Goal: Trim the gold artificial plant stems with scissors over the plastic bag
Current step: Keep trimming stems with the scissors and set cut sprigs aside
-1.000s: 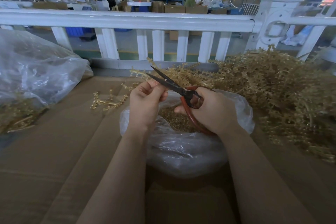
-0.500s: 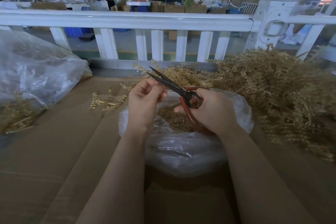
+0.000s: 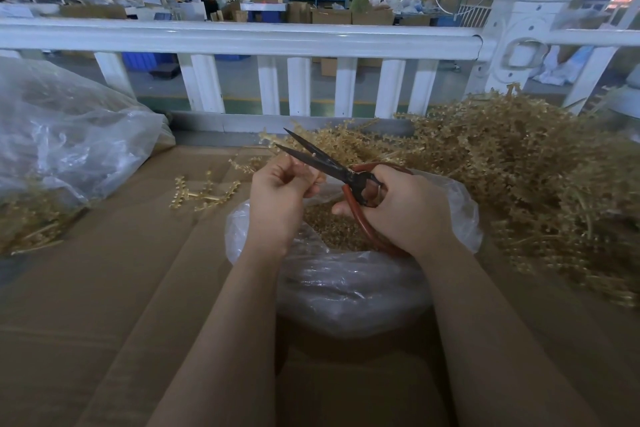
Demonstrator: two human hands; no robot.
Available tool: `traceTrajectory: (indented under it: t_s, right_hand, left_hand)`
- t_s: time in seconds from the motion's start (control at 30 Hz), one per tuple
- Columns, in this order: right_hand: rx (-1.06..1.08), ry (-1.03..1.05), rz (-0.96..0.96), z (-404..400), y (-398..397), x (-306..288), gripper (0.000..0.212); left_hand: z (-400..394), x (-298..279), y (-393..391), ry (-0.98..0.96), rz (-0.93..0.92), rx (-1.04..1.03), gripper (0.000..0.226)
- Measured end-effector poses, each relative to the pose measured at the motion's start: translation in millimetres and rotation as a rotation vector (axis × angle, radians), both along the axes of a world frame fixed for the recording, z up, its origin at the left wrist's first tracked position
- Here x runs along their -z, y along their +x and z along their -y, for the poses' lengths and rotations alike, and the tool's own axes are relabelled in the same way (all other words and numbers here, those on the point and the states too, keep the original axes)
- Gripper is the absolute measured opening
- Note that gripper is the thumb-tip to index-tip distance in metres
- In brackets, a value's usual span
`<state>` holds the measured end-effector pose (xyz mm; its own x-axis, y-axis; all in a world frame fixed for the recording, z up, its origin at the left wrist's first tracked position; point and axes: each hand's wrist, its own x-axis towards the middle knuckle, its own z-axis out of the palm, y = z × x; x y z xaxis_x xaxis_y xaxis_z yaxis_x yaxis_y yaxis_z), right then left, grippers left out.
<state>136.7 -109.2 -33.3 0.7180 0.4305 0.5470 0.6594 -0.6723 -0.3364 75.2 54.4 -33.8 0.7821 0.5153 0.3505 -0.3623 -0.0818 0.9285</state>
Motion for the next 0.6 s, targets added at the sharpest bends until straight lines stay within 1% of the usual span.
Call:
traceTrajectory:
  t_s: [0.23, 0.37, 0.47, 0.53, 0.6]
  right_hand:
    - [-0.006, 0.014, -0.021, -1.1, 3.6, 3.2, 0.064]
    - [-0.017, 0.03, -0.04, -2.1, 4.3, 2.9, 0.063]
    - [-0.054, 0.118, -0.148, -4.1, 5.8, 5.8, 0.055]
    - [-0.062, 0.192, -0.227, -6.5, 6.4, 6.7, 0.057]
    - [-0.094, 0.315, -0.289, -8.6, 7.4, 6.9, 0.058]
  left_hand:
    - [1.0, -1.8, -1.6, -0.022, 0.016, 0.011, 0.028]
    - [0.2, -1.9, -2.4, -0.041, 0.005, 0.023, 0.027]
    - [0.1, -1.9, -1.8, -0.121, -0.029, 0.054, 0.021]
    - [0.8, -2.2, -1.3, -0.192, -0.08, 0.085, 0.014]
    - [2.1, -1.5, -1.0, -0.231, -0.13, 0.13, 0.012]
